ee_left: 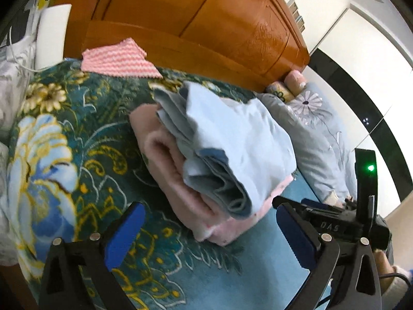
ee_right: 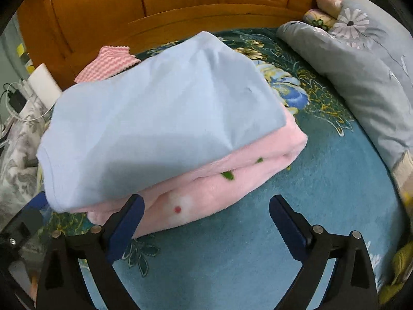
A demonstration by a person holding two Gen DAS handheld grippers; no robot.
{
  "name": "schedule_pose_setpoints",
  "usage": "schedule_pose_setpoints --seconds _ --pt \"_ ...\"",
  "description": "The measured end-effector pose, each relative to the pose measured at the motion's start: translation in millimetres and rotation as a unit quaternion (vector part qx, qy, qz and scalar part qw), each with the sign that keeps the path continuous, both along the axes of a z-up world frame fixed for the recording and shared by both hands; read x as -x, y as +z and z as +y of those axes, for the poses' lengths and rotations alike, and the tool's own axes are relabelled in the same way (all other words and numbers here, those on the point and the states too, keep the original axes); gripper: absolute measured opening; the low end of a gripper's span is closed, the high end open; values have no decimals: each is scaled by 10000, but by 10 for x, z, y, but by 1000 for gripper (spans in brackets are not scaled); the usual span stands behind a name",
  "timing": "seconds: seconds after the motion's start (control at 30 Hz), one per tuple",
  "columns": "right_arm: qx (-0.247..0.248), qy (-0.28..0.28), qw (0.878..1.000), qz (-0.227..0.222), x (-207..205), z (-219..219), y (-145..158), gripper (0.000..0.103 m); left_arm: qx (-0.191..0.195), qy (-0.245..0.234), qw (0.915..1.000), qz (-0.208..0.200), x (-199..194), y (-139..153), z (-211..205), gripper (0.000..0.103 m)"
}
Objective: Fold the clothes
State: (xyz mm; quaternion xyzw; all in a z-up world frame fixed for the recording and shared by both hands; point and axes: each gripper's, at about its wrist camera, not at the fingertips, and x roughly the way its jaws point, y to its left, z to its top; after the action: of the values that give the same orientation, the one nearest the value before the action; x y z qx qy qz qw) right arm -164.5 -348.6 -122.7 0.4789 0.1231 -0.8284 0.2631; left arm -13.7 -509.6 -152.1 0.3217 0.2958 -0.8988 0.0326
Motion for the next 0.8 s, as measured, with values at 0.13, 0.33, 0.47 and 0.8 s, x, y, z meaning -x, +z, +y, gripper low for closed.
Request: schedule_pose_setpoints --seconds 0.13,0.33,0.47,0.8 --pt "5 -279 9994 214 -64 10 -41 98 188 85 9998 15 29 -102 -23 103" --pt "-261 -291 9989 275 -151 -95 -176 98 128 -135 9998 35 90 -228 -11 103" --pt "-400 -159 9987 276 -216 -186 -244 98 120 -163 9998 -1 121 -289 -17 103" --pt "-458 -214 9985 233 -260 -236 -270 98 426 21 9991 -51 129 -361 -45 103"
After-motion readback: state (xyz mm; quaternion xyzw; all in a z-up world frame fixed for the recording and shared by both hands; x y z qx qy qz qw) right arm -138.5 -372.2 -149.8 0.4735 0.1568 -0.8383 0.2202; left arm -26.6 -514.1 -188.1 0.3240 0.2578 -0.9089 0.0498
